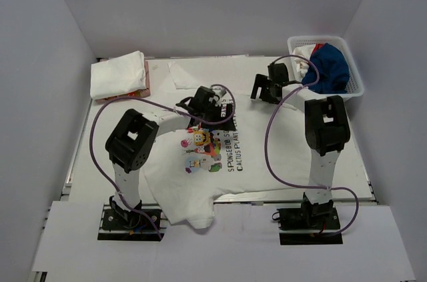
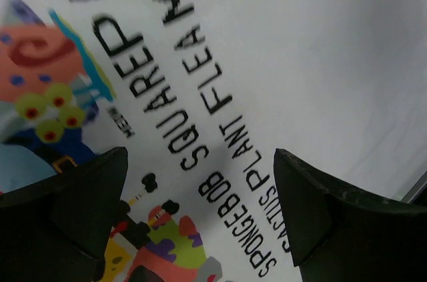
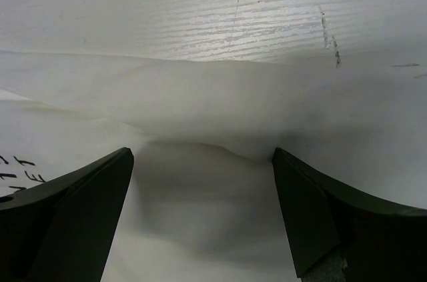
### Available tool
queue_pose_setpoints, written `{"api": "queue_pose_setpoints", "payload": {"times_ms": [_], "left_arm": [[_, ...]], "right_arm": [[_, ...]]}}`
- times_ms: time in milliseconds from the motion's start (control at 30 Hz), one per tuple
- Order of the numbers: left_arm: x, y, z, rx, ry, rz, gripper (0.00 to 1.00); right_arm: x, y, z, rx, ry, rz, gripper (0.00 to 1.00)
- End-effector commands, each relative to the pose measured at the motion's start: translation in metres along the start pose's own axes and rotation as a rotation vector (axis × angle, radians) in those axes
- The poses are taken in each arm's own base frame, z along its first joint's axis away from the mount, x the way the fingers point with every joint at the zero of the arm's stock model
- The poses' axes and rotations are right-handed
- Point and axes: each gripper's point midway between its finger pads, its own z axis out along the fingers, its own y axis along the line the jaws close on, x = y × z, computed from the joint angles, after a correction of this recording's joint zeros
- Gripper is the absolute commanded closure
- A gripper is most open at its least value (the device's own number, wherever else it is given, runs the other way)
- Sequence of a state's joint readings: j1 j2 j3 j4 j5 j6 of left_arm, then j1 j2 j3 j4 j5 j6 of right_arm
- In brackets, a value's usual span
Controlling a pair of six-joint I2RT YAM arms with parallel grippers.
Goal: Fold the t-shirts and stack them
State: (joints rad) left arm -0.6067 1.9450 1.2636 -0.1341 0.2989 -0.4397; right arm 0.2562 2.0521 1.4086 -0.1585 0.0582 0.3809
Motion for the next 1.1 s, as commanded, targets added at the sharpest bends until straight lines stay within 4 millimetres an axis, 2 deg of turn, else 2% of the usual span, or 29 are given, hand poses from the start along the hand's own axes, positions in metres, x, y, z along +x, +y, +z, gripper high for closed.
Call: {"api": "queue_pose_setpoints", "payload": {"times_ms": [0, 67, 100, 133, 200, 233, 267, 333, 433, 500, 600, 633, 700, 800, 833, 900, 933, 967, 1033, 1067], "left_arm": [[0.013, -0.009, -0.009, 0.009, 0.002, 0.014, 0.00], [0.038, -0.004, -0.004, -0.018, 0.058, 0.021, 0.00], [0.048, 0.006, -0.001, -0.047, 0.083, 0.012, 0.00], [0.067, 0.011, 0.000, -0.065, 0.134, 0.005, 0.00], [0.083, 0.026, 0.002, -0.123, 0.176, -0.008, 0.00], [0.101, 0.035, 0.003, -0.159, 0.225, -0.013, 0.00], [0.107, 0.037, 0.003, -0.169, 0.242, -0.027, 0.00], [0.125, 0.046, 0.001, -0.210, 0.288, -0.030, 0.00], [0.139, 0.057, -0.003, -0.254, 0.329, -0.038, 0.00], [0.157, 0.064, -0.012, -0.292, 0.371, -0.037, 0.00], [0.170, 0.079, -0.028, -0.381, 0.401, -0.044, 0.00], [0.166, 0.082, -0.032, -0.408, 0.386, -0.036, 0.00], [0.178, 0.088, -0.041, -0.450, 0.415, -0.035, 0.00], [0.180, 0.092, -0.048, -0.491, 0.422, -0.017, 0.00], [0.178, 0.094, -0.048, -0.507, 0.415, -0.011, 0.00], [0.181, 0.095, -0.049, -0.524, 0.430, 0.000, 0.00], [0.176, 0.094, -0.048, -0.529, 0.416, 0.005, 0.00], [0.183, 0.094, -0.048, -0.537, 0.438, 0.004, 0.00], [0.180, 0.097, -0.048, -0.574, 0.434, 0.026, 0.00], [0.180, 0.099, -0.046, -0.594, 0.436, 0.021, 0.00]], "right_arm": [[-0.015, 0.005, 0.000, 0.015, -0.029, 0.023, 0.09], [-0.015, 0.003, 0.005, 0.029, -0.034, 0.032, 0.09], [-0.020, 0.003, 0.008, 0.043, -0.048, 0.036, 0.09], [-0.019, 0.000, 0.009, 0.054, -0.035, 0.047, 0.09], [-0.024, -0.002, 0.009, 0.082, -0.039, 0.061, 0.09], [-0.026, -0.002, 0.007, 0.086, -0.051, 0.062, 0.09], [-0.022, -0.001, 0.000, 0.081, -0.052, 0.054, 0.09], [-0.026, 0.003, -0.005, 0.050, -0.071, 0.045, 0.09], [-0.022, 0.007, -0.025, 0.030, -0.074, 0.020, 0.09], [-0.012, 0.007, -0.041, 0.018, -0.077, 0.012, 0.09], [0.005, 0.014, -0.053, -0.018, -0.071, 0.004, 0.09], [0.009, 0.012, -0.053, -0.018, -0.066, 0.003, 0.09], [0.024, 0.011, -0.050, -0.013, -0.037, -0.004, 0.09], [0.031, 0.011, -0.040, -0.005, -0.013, -0.011, 0.09], [0.023, 0.014, -0.036, -0.009, -0.025, -0.007, 0.09], [0.021, 0.018, -0.027, -0.019, -0.016, -0.002, 0.09], [0.015, 0.020, -0.026, -0.024, -0.025, 0.004, 0.09], [0.023, 0.018, -0.017, -0.017, 0.000, 0.007, 0.09], [0.013, 0.023, -0.014, -0.025, -0.019, 0.011, 0.09], [0.015, 0.022, -0.010, -0.021, -0.016, 0.017, 0.09]]}}
